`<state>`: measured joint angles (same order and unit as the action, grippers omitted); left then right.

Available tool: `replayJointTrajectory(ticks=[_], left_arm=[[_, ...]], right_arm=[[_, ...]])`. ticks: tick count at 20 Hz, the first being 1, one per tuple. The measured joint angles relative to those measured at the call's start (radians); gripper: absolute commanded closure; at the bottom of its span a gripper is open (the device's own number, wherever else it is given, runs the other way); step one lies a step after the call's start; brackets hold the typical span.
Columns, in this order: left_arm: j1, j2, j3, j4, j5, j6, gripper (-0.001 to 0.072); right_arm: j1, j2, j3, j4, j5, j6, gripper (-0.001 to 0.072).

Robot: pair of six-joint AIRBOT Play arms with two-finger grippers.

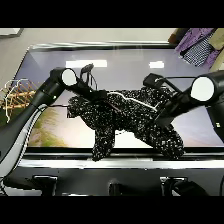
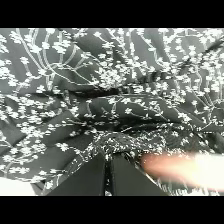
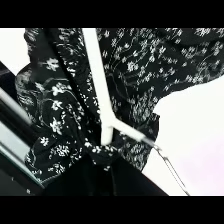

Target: Fold the clothes and pants, and hang the long-sleeved shirts on hangers.

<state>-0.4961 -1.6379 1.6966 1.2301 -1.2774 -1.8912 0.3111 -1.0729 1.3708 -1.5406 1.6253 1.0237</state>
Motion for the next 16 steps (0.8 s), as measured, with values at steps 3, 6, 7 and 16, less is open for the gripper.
replayJointTrajectory(ticks=[3,6,7,16], left_arm=[[0.010,0.000,0.005,0.019,0.002,0.014,0.0683],[0.016,0.000,0.006,0.029,0.012,0.032,0.0682],[0.016,0.000,0.006,0.031,0.015,0.037,0.0683],[0.028,0.000,0.068,0.043,0.026,0.080,0.0682]], right_arm=[[0.012,0.000,0.000,0.000,0.010,0.011,0.0675],[0.016,0.000,0.000,0.006,0.017,0.019,0.0675],[0.016,0.000,0.000,0.011,0.018,0.019,0.0675],[0.018,-0.074,0.000,0.037,0.002,0.019,0.0675]])
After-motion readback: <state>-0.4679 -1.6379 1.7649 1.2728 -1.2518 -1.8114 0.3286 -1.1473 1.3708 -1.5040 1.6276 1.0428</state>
